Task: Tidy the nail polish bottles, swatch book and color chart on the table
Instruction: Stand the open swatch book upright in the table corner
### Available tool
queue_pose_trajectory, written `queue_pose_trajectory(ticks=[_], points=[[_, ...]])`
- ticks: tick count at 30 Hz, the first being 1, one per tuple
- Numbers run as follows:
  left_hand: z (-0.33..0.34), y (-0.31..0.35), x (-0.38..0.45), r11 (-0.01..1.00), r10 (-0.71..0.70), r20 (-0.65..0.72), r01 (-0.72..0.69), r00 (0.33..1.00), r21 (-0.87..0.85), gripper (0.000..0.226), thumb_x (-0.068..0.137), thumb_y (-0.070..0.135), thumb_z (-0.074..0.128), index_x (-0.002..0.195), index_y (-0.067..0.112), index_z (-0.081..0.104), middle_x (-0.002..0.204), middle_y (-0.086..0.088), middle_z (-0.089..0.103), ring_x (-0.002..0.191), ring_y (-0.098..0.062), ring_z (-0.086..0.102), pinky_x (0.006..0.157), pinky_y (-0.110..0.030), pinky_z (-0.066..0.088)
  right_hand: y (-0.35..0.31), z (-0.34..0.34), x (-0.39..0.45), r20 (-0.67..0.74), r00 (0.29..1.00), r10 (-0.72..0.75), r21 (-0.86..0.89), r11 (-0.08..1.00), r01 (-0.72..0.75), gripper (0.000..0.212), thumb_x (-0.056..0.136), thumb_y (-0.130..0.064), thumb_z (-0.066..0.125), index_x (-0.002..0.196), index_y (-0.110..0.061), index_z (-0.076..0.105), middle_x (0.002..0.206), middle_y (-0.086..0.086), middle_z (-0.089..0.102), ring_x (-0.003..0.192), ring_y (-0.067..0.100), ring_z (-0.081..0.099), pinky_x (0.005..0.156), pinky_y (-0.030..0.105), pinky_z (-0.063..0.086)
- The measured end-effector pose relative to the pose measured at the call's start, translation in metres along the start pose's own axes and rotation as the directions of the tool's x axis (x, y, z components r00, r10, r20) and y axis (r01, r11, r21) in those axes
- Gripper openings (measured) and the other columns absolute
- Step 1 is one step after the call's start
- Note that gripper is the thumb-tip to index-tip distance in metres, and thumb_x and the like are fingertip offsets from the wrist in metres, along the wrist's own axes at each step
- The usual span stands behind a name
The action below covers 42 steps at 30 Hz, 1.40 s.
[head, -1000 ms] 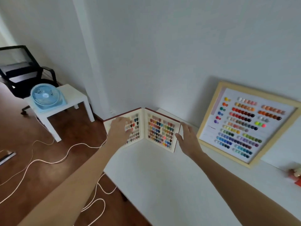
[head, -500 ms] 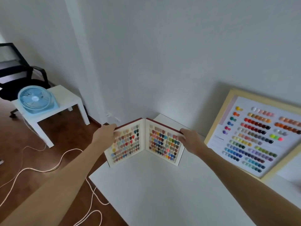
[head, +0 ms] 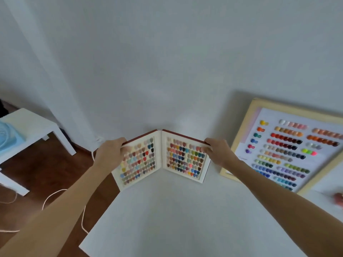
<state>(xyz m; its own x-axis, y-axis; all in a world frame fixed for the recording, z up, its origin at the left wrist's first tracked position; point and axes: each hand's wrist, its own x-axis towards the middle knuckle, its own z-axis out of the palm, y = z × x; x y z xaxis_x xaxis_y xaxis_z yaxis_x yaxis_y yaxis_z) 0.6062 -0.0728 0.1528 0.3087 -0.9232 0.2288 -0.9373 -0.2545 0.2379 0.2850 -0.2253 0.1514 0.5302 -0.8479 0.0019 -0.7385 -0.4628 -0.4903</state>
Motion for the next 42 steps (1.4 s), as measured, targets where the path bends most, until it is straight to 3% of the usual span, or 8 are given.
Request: queue_pose_trajectory(ticks=[11, 15, 20, 23, 29, 42], points=[[0.029, 0.023, 0.127, 0.979, 0.162, -0.012, -0.162, 0.987, -0.125, 0.016, 0.091, 0.025, 0.053, 0.09, 0.011, 0.061, 0.062, 0.005, 0.057, 0.047, -0.011, 0.053, 0.042, -0.019, 0.034, 0.015, -0.021, 0.062, -0.163, 0.956, 0.243, -0.009, 0.969, -0.247, 0.017, 0.095, -0.027, 0.051, 0.098, -0.012, 0.058, 0.083, 0.0, 0.061, 0.061, 0.005, 0.054, 0.05, 0.013, 0.037], [0.041, 0.028, 0.153, 0.965, 0.216, -0.019, -0.217, 0.976, -0.15, 0.015, 0.091, 0.021, 0.054, 0.09, 0.009, 0.061, 0.073, -0.006, 0.069, 0.053, -0.016, 0.059, 0.047, -0.021, 0.043, 0.027, -0.024, 0.076, -0.211, 0.93, 0.3, -0.002, 0.952, -0.307, 0.014, 0.096, -0.027, 0.05, 0.097, -0.014, 0.056, 0.085, 0.0, 0.06, 0.065, 0.008, 0.055, 0.053, 0.014, 0.039], [0.056, 0.036, 0.163, 0.96, 0.227, -0.023, -0.227, 0.974, -0.163, 0.016, 0.092, 0.022, 0.054, 0.092, 0.007, 0.061, 0.084, -0.011, 0.072, 0.059, -0.02, 0.063, 0.049, -0.021, 0.043, 0.036, -0.026, 0.086, -0.248, 0.918, 0.31, -0.006, 0.947, -0.321, 0.014, 0.096, -0.025, 0.049, 0.099, -0.013, 0.056, 0.087, 0.002, 0.06, 0.063, 0.008, 0.054, 0.051, 0.014, 0.037], [0.06, 0.039, 0.163, 0.956, 0.231, -0.028, -0.232, 0.973, -0.18, 0.017, 0.093, 0.021, 0.054, 0.092, 0.005, 0.06, 0.09, -0.014, 0.073, 0.069, -0.026, 0.069, 0.056, -0.027, 0.051, 0.038, -0.024, 0.087, -0.251, 0.912, 0.323, 0.021, 0.944, -0.329, 0.015, 0.096, -0.023, 0.048, 0.103, -0.012, 0.057, 0.09, 0.001, 0.06, 0.067, 0.012, 0.058, 0.058, 0.018, 0.043], [0.061, 0.042, 0.161, 0.958, 0.219, -0.017, -0.218, 0.976, -0.184, 0.02, 0.094, 0.022, 0.053, 0.091, 0.004, 0.06, 0.093, -0.015, 0.072, 0.075, -0.028, 0.069, 0.06, -0.032, 0.055, 0.039, -0.018, 0.087, -0.251, 0.905, 0.344, 0.048, 0.938, -0.344, 0.02, 0.096, -0.021, 0.049, 0.111, -0.011, 0.057, 0.1, 0.007, 0.064, 0.081, 0.019, 0.06, 0.074, 0.027, 0.052], [0.059, 0.05, 0.15, 0.97, 0.146, 0.041, -0.135, 0.988, -0.204, 0.02, 0.094, 0.027, 0.052, 0.094, 0.007, 0.057, 0.103, -0.013, 0.071, 0.08, -0.027, 0.071, 0.064, -0.033, 0.059, 0.039, -0.012, 0.089, -0.267, 0.883, 0.386, 0.094, 0.922, -0.375, 0.025, 0.096, -0.019, 0.05, 0.119, -0.014, 0.056, 0.108, 0.007, 0.066, 0.087, 0.022, 0.065, 0.078, 0.029, 0.053]])
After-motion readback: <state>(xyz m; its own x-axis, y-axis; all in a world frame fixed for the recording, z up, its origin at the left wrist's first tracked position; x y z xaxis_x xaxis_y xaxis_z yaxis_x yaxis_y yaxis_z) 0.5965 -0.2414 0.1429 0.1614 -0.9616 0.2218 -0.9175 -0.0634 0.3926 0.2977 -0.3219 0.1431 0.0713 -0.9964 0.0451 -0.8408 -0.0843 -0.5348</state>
